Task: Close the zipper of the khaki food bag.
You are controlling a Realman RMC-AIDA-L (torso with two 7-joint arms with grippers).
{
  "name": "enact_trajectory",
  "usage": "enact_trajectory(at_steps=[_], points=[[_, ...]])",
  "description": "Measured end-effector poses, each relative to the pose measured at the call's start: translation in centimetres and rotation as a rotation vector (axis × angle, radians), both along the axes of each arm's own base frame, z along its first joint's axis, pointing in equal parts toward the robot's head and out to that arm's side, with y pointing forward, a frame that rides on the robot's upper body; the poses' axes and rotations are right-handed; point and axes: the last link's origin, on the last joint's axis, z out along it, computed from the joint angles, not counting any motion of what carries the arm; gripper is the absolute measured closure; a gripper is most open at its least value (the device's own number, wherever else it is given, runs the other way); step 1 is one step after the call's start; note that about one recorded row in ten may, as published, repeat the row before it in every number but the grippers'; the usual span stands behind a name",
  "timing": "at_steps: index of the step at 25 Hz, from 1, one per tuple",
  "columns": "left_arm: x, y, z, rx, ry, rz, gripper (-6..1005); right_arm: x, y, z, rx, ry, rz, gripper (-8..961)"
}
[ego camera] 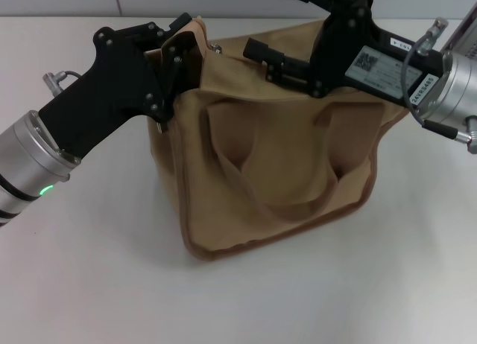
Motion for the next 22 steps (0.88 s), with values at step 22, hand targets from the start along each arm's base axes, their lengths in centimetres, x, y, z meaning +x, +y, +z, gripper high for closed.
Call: enact_trajectory(at_steps=[22], points=[[0.2,0.0,-0.2,-0.011,0.000,-0.007,974,-1.1,0.5,-1.8,-0.029,-0.052,0.005,185]])
